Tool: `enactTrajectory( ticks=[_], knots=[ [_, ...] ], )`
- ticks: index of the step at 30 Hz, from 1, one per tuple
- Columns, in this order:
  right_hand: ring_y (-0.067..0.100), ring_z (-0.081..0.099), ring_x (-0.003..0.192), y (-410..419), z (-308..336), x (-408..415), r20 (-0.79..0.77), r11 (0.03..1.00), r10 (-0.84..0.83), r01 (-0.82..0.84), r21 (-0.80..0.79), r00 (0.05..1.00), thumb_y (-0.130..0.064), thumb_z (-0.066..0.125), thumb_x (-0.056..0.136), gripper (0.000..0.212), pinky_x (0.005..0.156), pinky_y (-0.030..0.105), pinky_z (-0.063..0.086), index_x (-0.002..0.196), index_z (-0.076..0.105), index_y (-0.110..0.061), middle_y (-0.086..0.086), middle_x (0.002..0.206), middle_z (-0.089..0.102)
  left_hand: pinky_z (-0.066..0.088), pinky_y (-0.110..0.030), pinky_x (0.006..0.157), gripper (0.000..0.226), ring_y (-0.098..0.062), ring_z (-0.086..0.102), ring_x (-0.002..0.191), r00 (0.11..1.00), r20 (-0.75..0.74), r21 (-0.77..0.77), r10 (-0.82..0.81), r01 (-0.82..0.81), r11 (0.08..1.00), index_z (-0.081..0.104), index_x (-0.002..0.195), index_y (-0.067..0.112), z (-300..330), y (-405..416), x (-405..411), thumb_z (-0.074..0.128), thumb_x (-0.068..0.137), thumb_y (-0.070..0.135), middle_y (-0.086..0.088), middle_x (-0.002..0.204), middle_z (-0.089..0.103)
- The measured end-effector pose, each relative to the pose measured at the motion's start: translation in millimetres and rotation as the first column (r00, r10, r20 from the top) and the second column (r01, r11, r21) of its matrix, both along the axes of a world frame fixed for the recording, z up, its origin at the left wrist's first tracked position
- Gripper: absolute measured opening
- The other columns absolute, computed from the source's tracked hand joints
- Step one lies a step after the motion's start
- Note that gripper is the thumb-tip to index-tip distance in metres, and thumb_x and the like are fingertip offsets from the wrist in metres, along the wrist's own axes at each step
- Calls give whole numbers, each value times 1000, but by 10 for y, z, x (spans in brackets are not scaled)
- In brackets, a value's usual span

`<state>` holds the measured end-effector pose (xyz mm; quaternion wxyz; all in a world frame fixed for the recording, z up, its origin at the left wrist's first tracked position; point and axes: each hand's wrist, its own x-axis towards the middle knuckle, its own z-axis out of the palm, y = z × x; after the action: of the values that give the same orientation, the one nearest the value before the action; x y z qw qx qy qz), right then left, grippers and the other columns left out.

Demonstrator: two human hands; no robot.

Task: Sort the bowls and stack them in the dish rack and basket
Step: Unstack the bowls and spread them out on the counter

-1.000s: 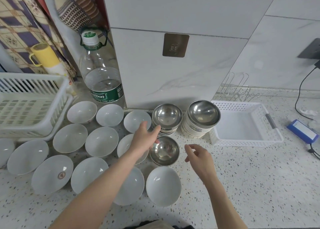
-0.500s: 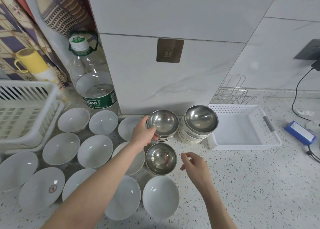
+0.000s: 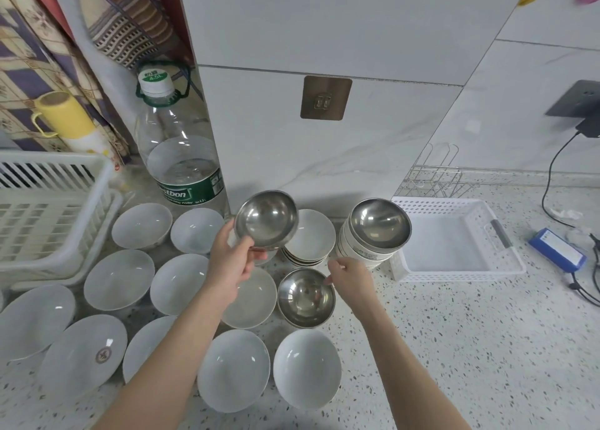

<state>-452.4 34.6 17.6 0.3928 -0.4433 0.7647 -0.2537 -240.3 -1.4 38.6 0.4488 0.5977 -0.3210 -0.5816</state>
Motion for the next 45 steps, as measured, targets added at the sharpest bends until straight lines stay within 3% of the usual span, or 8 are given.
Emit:
enactTrajectory(
  ticks=[4,10,25,28,31,35,41,45],
  knots=[
    [28,66,85,-249,-33,148,-43,1000,-13,14,6,999,-33,46,91,38,79,38,52,96,64,0,13,86,73,23,-15,30,44,-14,53,57,995,-82,11,63,-62,998,51,135,22,-19,170,275,48,94,3,-11,65,68],
    [32,64,98,-395,-109,259,-125,996,-81,85,29,989,-22,48,90,35,82,36,51,112,60,3,17,104,70,21,-15,30,43,-5,41,35,987,-114,83,110,-100,991,55,131,25,-154,492,509,53,93,7,-16,66,66],
    [37,53,114,-436,8,355,-68,989,-141,137,-49,988,-4,42,87,51,87,42,49,137,38,-4,20,124,58,24,-17,30,39,-12,49,49,974,-196,84,111,-96,992,62,120,33,-215,965,657,53,93,6,-15,71,67],
    [33,59,105,-367,57,328,-45,989,-114,110,-96,992,-4,40,86,49,78,37,48,135,38,-8,16,114,63,24,-17,31,38,-14,49,49,976,-189,83,105,-91,992,62,120,32,-204,1022,660,55,92,6,-18,70,66],
    [16,67,70,-204,153,320,81,976,-133,145,-164,988,-1,40,83,52,59,29,46,133,43,-15,-2,97,60,23,-17,30,37,-11,52,44,980,-169,96,106,-91,991,63,116,33,-202,1093,647,56,92,5,-20,65,65],
    [9,64,53,131,256,278,249,951,-210,257,-174,946,-1,41,84,50,40,15,43,130,47,-18,3,97,63,24,-17,31,33,-9,39,40,988,-132,116,79,-64,991,62,110,35,-213,1184,595,56,93,8,-19,65,68],
    [2,52,40,759,301,77,365,892,-372,438,-115,853,1,42,86,41,38,16,37,120,52,-19,15,70,61,23,-16,33,39,-6,47,37,998,-59,144,-6,14,989,59,120,29,-224,1286,485,53,91,4,-18,70,68],
    [3,50,39,1148,267,-82,361,835,-477,542,-98,801,1,42,88,42,46,24,38,121,49,-24,17,70,61,25,-17,34,47,-10,45,42,997,-16,157,-73,75,985,55,128,35,-245,1314,371,56,90,9,-15,65,69]
  ],
)
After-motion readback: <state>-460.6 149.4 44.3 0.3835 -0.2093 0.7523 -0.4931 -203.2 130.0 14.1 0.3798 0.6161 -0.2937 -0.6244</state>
